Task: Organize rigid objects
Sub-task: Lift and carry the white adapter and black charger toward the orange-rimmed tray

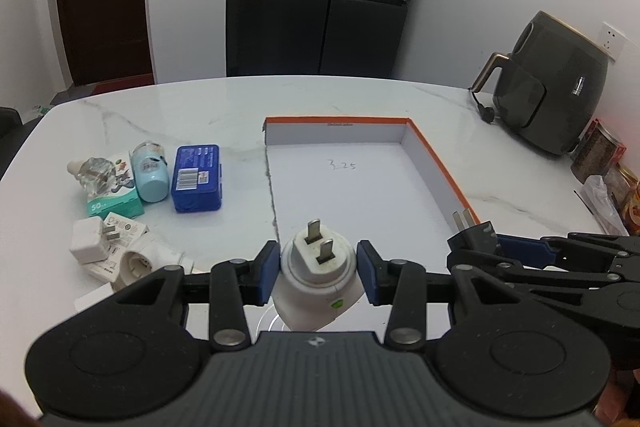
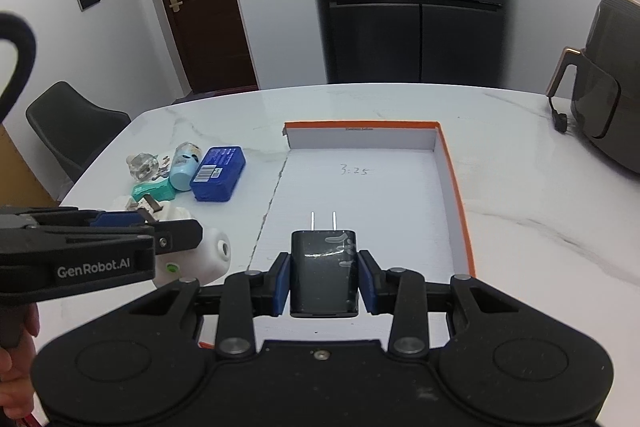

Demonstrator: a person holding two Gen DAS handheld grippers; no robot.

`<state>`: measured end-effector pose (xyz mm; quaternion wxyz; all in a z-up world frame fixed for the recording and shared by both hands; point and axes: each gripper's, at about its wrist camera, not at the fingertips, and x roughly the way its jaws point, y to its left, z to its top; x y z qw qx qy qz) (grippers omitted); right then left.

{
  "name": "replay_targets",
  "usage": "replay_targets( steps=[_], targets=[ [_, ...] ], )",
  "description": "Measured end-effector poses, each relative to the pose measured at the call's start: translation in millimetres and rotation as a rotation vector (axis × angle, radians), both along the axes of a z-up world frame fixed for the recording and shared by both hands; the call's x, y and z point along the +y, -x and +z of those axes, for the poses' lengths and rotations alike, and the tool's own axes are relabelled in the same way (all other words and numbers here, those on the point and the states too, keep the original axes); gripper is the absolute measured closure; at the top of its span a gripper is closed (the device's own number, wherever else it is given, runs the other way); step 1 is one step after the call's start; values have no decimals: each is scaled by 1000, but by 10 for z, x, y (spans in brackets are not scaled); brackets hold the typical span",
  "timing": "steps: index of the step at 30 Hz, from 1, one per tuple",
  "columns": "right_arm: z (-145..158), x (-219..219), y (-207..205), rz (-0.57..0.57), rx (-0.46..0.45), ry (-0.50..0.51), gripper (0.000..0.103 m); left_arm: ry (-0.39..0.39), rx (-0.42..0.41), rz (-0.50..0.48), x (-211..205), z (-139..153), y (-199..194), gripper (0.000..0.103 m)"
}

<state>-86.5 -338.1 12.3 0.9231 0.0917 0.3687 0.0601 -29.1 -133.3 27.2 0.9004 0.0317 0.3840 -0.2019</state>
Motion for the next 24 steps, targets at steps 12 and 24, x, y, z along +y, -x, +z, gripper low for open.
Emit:
replay_targets(
  steps=[12,24],
  targets=[
    [22,-147,-3,-32,-2,-7,59,7,-7,-16,-157,34,-24,61],
    [68,-215,-59,-43,-12,-8,59,6,-23,-18,-249,98,-79,61]
  ],
)
